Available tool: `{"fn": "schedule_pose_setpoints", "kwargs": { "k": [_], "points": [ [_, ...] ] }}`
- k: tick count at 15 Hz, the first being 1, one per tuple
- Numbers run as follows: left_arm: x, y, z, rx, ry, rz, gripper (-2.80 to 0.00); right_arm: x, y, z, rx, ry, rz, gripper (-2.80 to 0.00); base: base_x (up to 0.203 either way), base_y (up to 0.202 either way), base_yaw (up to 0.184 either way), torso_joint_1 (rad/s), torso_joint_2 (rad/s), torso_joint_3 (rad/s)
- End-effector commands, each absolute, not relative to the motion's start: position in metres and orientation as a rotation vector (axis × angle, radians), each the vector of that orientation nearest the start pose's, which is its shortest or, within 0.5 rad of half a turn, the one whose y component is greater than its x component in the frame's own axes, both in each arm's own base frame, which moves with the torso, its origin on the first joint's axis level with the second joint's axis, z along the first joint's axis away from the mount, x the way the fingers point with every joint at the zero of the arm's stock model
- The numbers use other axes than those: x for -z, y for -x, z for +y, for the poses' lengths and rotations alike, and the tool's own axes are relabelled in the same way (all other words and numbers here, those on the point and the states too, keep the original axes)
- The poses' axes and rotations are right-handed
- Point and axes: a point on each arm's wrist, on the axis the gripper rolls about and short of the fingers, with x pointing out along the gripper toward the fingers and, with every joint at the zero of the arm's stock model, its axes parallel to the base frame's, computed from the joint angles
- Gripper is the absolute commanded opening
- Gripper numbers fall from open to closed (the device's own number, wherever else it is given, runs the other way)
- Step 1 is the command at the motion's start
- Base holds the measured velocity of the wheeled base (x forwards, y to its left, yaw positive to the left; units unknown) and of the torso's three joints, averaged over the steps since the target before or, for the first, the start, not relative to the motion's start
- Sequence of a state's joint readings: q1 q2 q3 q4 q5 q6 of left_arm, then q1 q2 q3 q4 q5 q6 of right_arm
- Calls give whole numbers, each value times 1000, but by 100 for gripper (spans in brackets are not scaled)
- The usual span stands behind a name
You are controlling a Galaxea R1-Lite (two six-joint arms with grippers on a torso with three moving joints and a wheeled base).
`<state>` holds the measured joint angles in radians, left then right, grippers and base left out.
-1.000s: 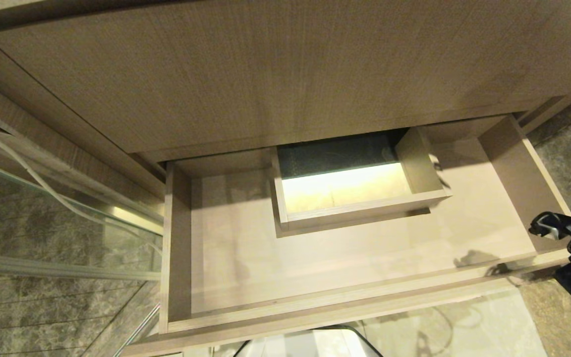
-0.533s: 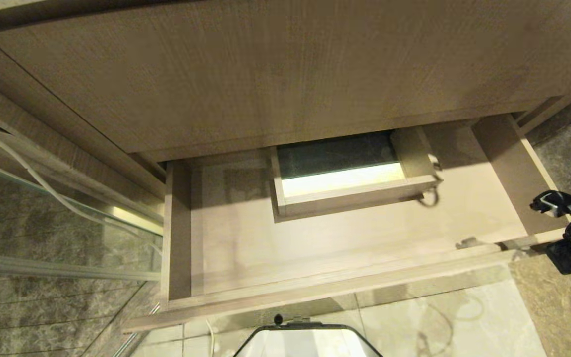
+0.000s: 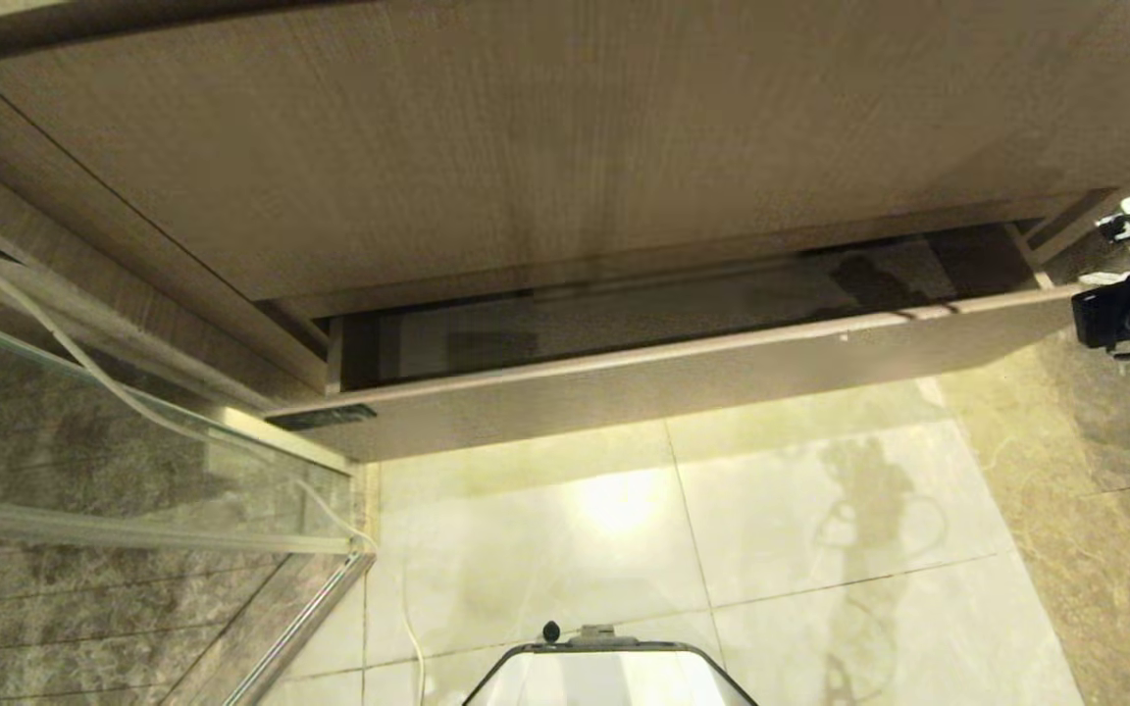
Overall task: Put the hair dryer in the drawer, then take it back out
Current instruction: Close the drawer
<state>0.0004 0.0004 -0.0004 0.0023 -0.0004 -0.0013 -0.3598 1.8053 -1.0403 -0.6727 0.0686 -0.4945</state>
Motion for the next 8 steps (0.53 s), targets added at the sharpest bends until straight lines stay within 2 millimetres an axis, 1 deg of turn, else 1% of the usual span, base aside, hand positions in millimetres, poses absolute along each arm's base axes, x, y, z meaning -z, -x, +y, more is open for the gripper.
{"fn": "schedule_pose_setpoints", "kwargs": {
  "k": [1,3,4,6,8],
  "points": [
    [-75,23,0,2,2,5,-280,-220,-317,-117,253,467,185,-280,0,0,0,0,0,0],
    [-75,23,0,2,2,5,-280,-219,-299,-111,240,459,219,-280,0,0,0,0,0,0],
    [-75,23,0,2,2,5,-280,-223,-289,-107,240,459,214,-280,0,0,0,0,0,0],
    [-75,23,0,2,2,3,-280,-225,-267,-97,221,456,215,-280,0,0,0,0,0,0],
    [-75,23,0,2,2,5,-280,-228,-243,-86,166,449,207,-280,0,0,0,0,0,0]
  ]
}}
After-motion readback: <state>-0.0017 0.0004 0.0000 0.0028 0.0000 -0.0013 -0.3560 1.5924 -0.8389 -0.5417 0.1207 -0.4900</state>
